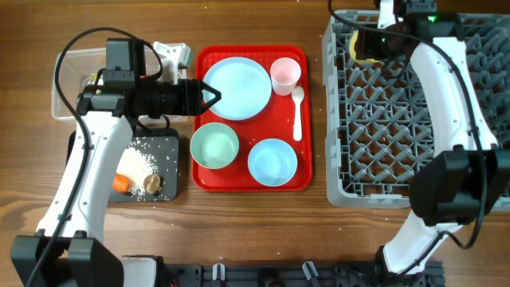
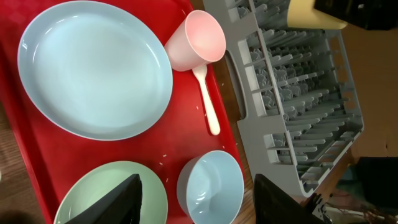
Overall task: Sort waste into correct bins and load items into the dishwasher rack
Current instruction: 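Lower the yellow cup into the rack and open the right gripper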
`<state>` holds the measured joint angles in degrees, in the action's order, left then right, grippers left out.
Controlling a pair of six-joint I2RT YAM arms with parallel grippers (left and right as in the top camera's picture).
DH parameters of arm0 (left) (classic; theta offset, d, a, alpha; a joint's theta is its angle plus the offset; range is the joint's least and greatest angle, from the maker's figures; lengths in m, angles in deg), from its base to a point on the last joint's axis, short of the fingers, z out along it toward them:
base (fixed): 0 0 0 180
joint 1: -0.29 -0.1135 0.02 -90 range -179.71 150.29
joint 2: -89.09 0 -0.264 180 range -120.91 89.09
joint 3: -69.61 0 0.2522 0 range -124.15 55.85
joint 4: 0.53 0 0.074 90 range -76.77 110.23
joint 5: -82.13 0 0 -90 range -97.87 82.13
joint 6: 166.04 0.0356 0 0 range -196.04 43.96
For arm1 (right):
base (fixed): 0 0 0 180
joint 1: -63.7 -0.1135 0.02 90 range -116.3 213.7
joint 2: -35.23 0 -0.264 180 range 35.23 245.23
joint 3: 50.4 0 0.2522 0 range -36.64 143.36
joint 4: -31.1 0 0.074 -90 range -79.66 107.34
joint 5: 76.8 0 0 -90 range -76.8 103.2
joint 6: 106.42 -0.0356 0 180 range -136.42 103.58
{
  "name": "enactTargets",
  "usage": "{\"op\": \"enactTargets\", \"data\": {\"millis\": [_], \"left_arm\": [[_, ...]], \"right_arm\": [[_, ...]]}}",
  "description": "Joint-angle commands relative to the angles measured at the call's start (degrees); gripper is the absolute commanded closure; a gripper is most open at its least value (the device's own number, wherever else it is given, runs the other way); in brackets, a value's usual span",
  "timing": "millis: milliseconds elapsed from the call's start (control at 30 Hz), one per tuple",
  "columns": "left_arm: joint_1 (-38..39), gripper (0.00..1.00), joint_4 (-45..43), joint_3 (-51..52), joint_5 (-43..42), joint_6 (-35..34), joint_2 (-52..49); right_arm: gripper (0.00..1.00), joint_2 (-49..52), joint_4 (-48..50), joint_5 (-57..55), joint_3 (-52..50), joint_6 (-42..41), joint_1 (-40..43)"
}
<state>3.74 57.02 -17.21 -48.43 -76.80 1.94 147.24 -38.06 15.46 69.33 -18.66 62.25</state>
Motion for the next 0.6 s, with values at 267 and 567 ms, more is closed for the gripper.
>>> {"op": "enactTargets", "data": {"millis": [267, 567], "left_arm": [[0.11, 0.46, 0.72, -0.22, 0.22, 0.28, -0.42], [0.11, 0.46, 1.57, -0.22, 1.90, 0.31, -0.42]], "right_arm": [[0.87, 8.17, -0.59, -0.76, 0.42, 2.12, 0.02], [0.89, 8.61, -2.01, -0.76, 0.39, 2.10, 0.02]]}}
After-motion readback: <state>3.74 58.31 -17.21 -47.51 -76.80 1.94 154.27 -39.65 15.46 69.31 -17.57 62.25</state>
